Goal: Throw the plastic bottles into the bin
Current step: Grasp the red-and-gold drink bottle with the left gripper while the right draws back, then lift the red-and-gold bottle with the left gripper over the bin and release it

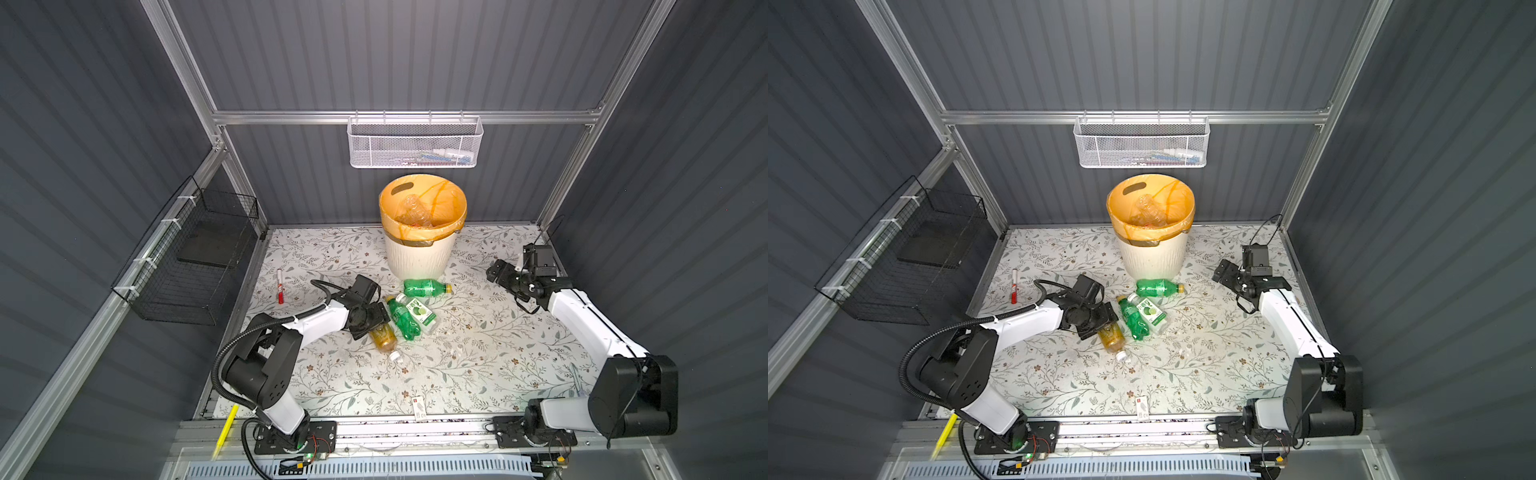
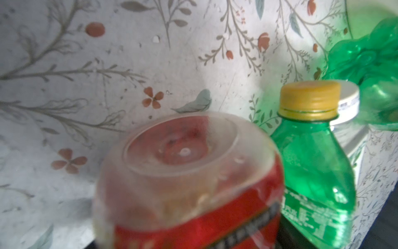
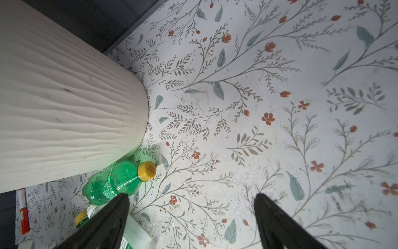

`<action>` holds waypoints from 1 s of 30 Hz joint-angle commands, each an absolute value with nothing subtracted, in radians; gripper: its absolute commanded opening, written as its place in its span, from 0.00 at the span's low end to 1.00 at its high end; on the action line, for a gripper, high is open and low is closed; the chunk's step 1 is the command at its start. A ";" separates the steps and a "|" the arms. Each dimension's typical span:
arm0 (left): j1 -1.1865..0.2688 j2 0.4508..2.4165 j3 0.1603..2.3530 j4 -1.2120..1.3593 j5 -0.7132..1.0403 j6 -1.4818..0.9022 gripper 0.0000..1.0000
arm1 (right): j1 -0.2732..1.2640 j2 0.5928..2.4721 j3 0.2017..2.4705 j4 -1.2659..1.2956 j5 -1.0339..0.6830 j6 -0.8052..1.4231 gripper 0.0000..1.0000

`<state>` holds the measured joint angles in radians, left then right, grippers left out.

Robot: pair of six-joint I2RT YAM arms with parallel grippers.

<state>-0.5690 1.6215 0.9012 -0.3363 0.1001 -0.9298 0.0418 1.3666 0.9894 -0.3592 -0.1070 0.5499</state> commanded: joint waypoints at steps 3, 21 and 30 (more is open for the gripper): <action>-0.569 1.556 0.846 -0.360 0.067 -0.931 0.65 | 0.038 1.379 0.991 -0.359 -0.128 0.568 0.92; -0.302 1.425 0.754 -0.369 0.094 -0.781 0.59 | 0.055 1.386 0.967 -0.357 -0.214 0.631 0.89; -0.264 1.537 1.629 -0.507 0.172 -0.583 0.57 | 0.086 1.403 0.975 -0.334 -0.242 0.657 0.89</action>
